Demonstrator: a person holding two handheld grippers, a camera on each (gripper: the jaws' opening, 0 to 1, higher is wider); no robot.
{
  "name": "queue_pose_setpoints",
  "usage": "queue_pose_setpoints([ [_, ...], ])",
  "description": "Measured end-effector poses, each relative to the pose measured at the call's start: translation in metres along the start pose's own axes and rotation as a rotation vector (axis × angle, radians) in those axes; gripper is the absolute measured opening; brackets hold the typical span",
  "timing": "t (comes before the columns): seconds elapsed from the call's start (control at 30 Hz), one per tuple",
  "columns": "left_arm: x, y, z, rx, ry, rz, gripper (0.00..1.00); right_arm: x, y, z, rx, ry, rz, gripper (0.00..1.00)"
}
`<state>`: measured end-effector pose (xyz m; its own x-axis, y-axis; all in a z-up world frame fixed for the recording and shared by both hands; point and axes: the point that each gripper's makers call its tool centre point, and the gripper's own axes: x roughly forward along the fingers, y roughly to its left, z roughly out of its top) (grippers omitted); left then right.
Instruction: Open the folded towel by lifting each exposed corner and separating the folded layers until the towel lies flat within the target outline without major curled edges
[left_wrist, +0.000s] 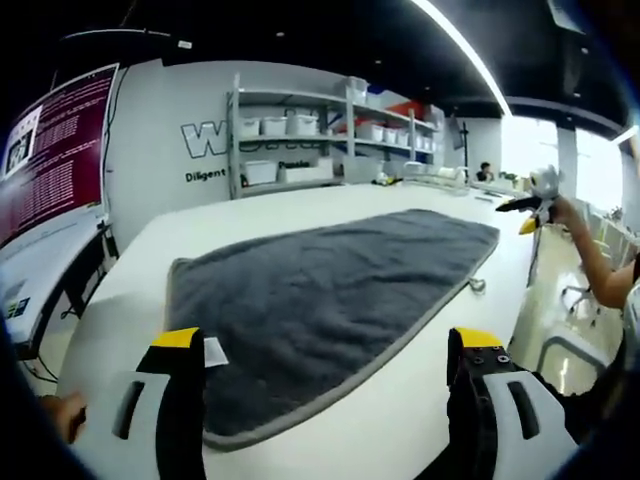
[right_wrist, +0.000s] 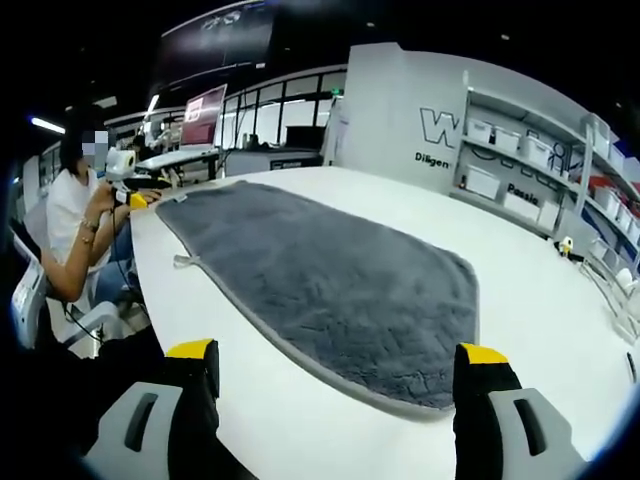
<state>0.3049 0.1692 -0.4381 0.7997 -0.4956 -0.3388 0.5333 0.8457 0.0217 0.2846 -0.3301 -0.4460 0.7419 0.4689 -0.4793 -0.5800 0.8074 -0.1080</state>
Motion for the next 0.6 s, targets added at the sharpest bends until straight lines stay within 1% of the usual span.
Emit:
queue_pose_setpoints([
  [0.6,0.0032,-0.007,0.0,0.001,0.002,-0.009,0.99,-0.001,0.0018,-0.0024,-0.002,0.002,0.003,0.99],
])
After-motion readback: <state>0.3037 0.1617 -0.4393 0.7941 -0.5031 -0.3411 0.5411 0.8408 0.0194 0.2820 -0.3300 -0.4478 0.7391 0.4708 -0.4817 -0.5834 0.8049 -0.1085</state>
